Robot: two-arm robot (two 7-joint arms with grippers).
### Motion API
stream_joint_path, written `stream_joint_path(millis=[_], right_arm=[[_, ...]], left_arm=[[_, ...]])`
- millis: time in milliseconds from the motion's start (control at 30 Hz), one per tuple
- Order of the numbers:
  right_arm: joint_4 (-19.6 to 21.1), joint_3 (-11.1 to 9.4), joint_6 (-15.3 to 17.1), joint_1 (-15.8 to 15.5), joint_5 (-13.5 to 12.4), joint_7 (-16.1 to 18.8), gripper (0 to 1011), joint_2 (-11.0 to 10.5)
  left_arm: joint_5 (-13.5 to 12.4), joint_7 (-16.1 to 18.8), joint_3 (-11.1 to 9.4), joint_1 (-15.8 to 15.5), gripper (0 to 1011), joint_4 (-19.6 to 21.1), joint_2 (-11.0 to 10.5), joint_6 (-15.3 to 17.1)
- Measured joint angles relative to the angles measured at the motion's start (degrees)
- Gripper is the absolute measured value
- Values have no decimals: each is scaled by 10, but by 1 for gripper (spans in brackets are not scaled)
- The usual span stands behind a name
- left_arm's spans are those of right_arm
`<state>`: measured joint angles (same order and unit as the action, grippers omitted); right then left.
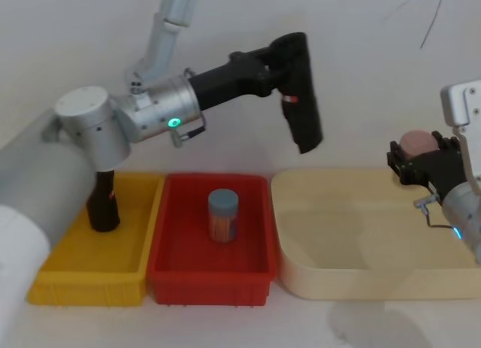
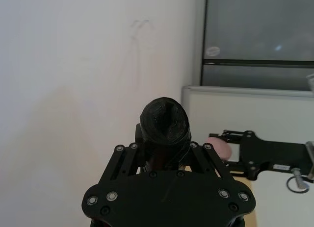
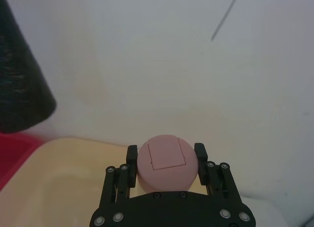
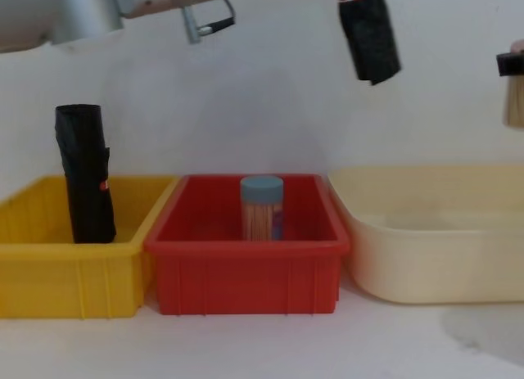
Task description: Pick up the garbage bag with the one hand and transfer it to the other hand.
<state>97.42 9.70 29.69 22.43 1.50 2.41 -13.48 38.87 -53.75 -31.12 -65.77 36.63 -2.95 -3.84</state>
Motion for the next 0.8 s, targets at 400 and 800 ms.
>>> stream_joint_path(millis=[400, 800], right_arm=[[-14, -18, 8, -3, -14, 11, 891, 3], [-15, -25, 10, -5, -20, 22, 999, 3]], left_arm=[[17, -73, -32, -85, 377, -177, 78, -59], [23, -96, -43, -113, 377, -235, 103, -78]])
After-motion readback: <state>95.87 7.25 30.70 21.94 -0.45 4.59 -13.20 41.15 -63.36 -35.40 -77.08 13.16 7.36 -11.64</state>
